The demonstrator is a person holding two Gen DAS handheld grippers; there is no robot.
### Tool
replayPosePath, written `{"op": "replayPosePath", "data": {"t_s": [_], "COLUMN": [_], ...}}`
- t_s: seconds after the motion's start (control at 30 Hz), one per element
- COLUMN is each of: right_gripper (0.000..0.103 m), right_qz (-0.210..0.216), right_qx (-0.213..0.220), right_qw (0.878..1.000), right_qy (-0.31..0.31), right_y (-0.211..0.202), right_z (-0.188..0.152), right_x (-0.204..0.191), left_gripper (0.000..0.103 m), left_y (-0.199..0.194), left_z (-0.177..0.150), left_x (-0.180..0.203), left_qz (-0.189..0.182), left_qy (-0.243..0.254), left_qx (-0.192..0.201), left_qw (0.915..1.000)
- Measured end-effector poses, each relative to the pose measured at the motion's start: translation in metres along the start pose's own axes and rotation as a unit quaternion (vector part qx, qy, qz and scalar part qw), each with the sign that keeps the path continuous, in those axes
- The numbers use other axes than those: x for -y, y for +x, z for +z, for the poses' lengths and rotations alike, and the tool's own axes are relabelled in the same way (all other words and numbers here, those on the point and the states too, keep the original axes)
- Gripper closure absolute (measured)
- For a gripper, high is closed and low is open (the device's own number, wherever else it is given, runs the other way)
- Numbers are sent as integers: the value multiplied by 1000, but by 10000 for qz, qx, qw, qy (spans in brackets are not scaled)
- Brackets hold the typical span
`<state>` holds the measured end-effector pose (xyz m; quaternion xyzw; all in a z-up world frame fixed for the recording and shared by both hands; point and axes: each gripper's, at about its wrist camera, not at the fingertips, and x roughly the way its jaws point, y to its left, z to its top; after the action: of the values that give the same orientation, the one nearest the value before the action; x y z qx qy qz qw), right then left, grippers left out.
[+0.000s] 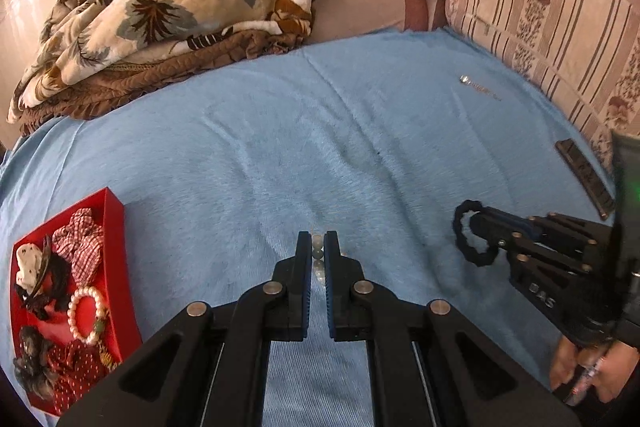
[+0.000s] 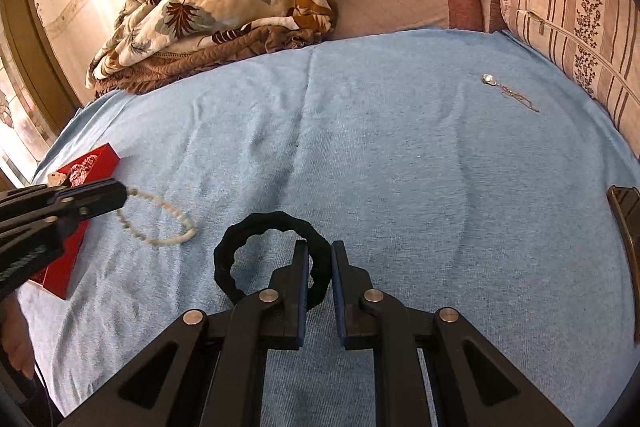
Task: Organize jewelry
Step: 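Carry both bracelets over the red tray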
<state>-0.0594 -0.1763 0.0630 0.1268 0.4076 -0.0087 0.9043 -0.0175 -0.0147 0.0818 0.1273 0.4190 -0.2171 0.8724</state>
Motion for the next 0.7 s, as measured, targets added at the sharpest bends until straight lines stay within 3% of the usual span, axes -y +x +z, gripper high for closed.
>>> {"op": "replayPosePath", "data": {"t_s": [0.37,0.7], "right_gripper": [91,91], "right_qz": [20,-182], "right_qx": [20,191], "right_qw": [10000,9992], "right_qy": [53,-311], "right_y": [-8,-24], "right_z": [-8,-29], "right_x": [-1,-36], "left_gripper": [97,97], "left_y": [-63,-125], "left_z": [-25,-59], "left_x": [-15,-40], "left_qz": [-155,120], "left_qy": [-311,-503], "left_qx": [383,831], "left_qw": [9987,9952]}}
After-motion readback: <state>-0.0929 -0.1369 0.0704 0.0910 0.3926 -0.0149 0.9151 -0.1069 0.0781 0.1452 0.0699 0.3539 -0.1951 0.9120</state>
